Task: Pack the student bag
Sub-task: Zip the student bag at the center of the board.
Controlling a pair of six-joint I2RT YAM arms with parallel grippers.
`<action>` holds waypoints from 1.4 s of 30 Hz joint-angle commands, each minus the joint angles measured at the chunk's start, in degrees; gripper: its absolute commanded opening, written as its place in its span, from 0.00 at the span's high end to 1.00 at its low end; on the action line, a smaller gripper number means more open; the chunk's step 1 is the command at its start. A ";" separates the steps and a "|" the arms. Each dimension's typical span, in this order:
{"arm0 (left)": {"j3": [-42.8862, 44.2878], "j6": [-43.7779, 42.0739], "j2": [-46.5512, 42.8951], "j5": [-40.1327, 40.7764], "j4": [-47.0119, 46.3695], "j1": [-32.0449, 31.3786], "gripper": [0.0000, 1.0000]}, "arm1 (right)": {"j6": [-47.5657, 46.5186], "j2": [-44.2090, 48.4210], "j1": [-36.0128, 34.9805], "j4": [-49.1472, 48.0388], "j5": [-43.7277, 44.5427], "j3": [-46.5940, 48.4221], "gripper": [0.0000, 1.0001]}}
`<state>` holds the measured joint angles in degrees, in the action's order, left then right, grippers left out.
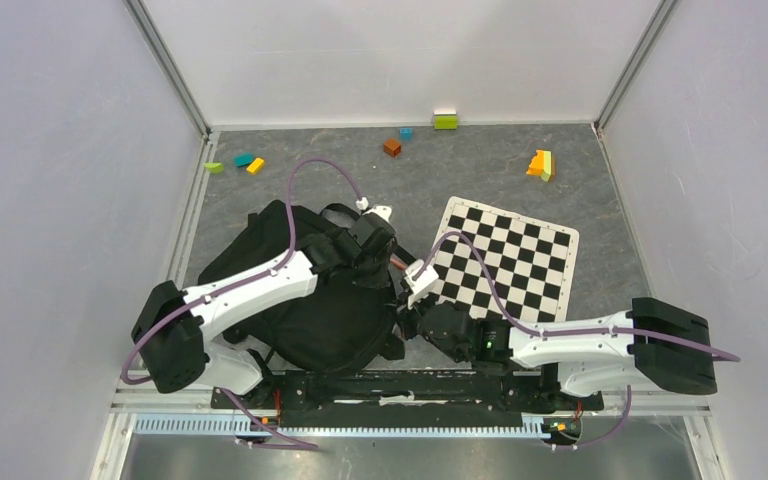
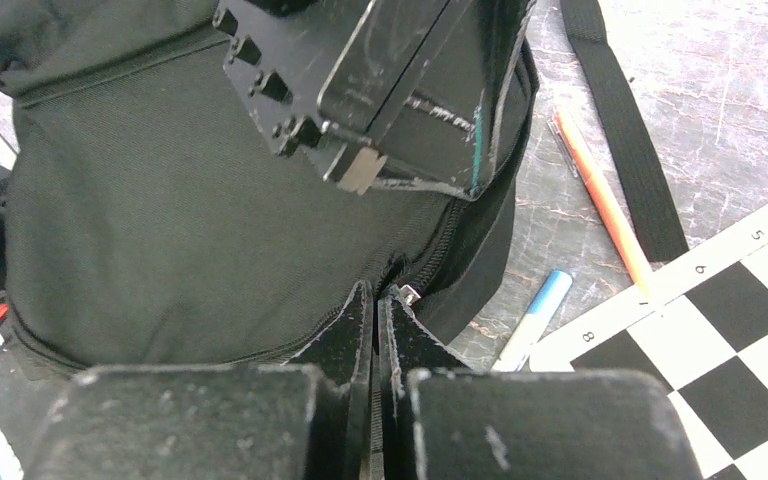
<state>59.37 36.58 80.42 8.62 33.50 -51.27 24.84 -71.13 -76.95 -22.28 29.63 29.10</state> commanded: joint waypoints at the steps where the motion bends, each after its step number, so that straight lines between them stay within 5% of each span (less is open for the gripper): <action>1: 4.27 0.50 -2.52 5.85 -8.34 0.52 0.98 | 2.42 0.52 -3.62 -1.94 0.86 0.34 1.00; 24: 7.57 -10.12 -2.20 -1.75 -15.56 13.82 0.97 | 0.91 0.51 -9.48 6.13 8.13 9.48 1.00; 29: 5.04 -16.21 -7.56 -5.98 -14.99 13.82 0.46 | -0.53 -0.07 -5.79 13.09 6.69 15.49 1.00; 32: 0.99 -16.69 -13.77 -5.84 -13.37 13.82 0.27 | -0.75 -0.15 -3.45 14.75 4.80 16.14 0.97; 36: -3.65 -14.48 -20.71 -6.82 -8.03 13.80 0.13 | -1.07 0.06 -1.50 15.73 3.45 15.55 0.81; 39: -7.87 -14.08 -25.83 -8.20 -4.67 13.74 0.09 | -1.85 0.98 -0.96 16.82 2.18 16.05 0.51; 42: -12.15 -15.30 -31.87 -11.70 -3.47 13.74 0.09 | -1.63 2.42 0.14 18.69 1.74 16.14 0.34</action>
<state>51.79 23.49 54.11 1.78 25.76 -37.41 23.59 -71.81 -77.80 -5.28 32.75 42.61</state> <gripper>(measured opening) 0.907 0.598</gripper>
